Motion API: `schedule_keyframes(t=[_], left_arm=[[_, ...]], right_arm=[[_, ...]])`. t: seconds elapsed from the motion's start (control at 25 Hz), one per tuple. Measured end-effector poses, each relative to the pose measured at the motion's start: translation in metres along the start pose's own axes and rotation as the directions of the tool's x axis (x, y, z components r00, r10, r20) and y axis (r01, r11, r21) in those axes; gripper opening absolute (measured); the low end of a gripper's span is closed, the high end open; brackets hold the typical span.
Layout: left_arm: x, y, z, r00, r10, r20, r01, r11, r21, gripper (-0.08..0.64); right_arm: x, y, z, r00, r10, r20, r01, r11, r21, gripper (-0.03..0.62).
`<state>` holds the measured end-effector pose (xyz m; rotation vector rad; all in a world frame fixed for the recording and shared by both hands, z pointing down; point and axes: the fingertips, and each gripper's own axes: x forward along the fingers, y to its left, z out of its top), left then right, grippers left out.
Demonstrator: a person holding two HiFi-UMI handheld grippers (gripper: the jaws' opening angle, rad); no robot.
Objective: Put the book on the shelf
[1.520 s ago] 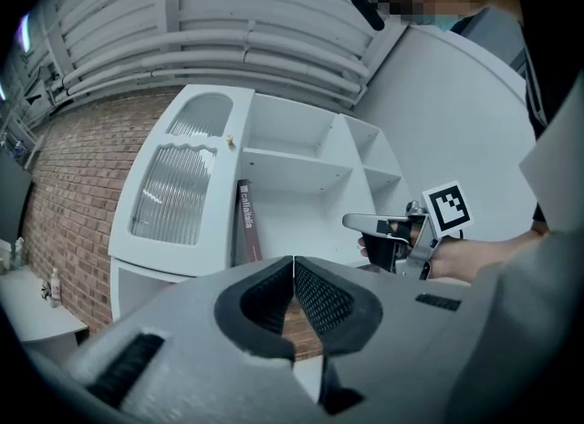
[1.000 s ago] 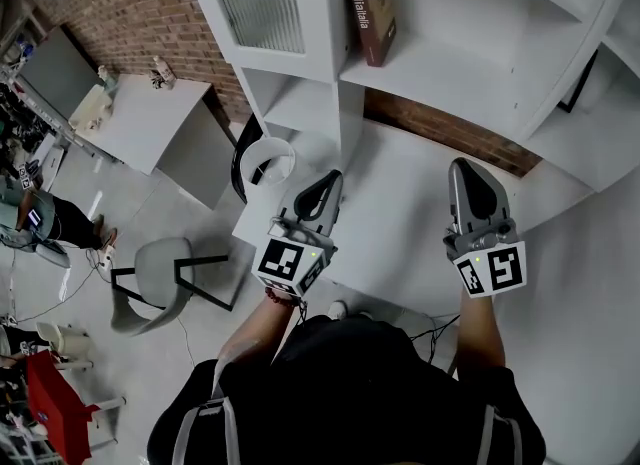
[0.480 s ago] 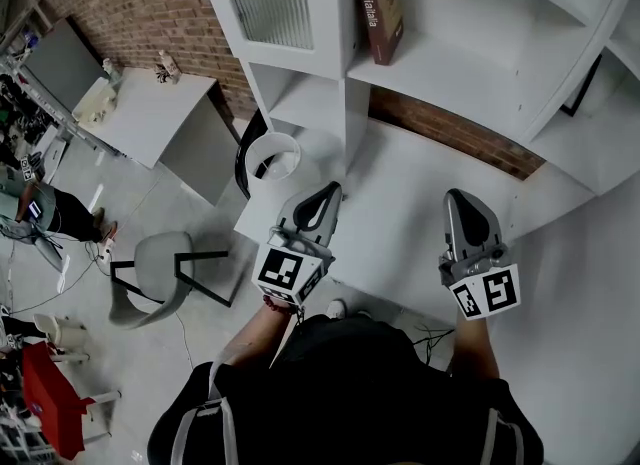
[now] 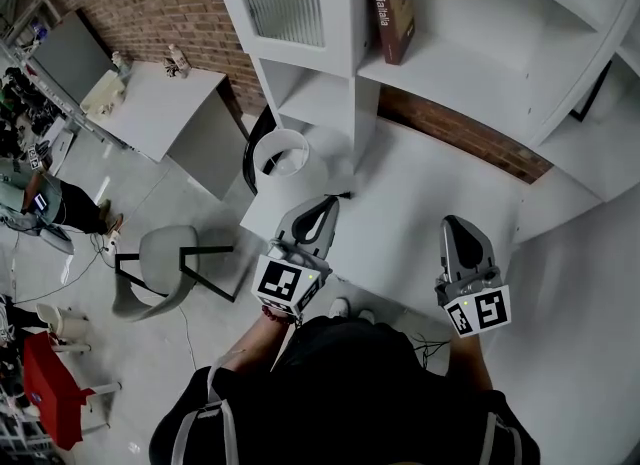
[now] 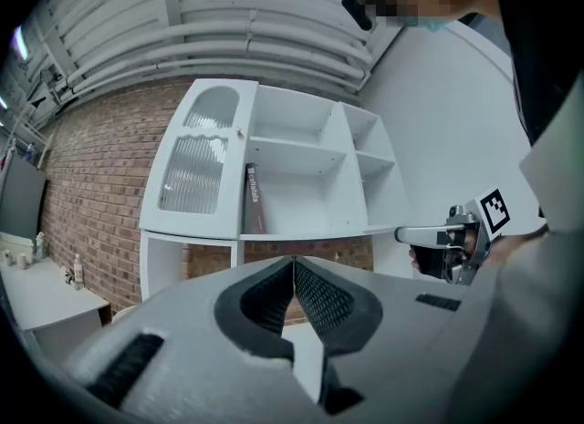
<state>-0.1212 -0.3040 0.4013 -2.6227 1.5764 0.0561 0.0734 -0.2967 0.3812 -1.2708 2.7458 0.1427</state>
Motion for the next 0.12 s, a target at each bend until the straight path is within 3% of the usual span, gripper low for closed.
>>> schedule_keyframes(t=[0.12], left_arm=[[-0.004, -0.0013, -0.006, 1.0, 0.006, -0.009, -0.006, 1.0, -0.008, 0.02]], right_arm=[[-0.0038, 0.0026, -0.0122, 1.0, -0.003, -0.026, 0.003, 1.0, 0.013, 0.034]])
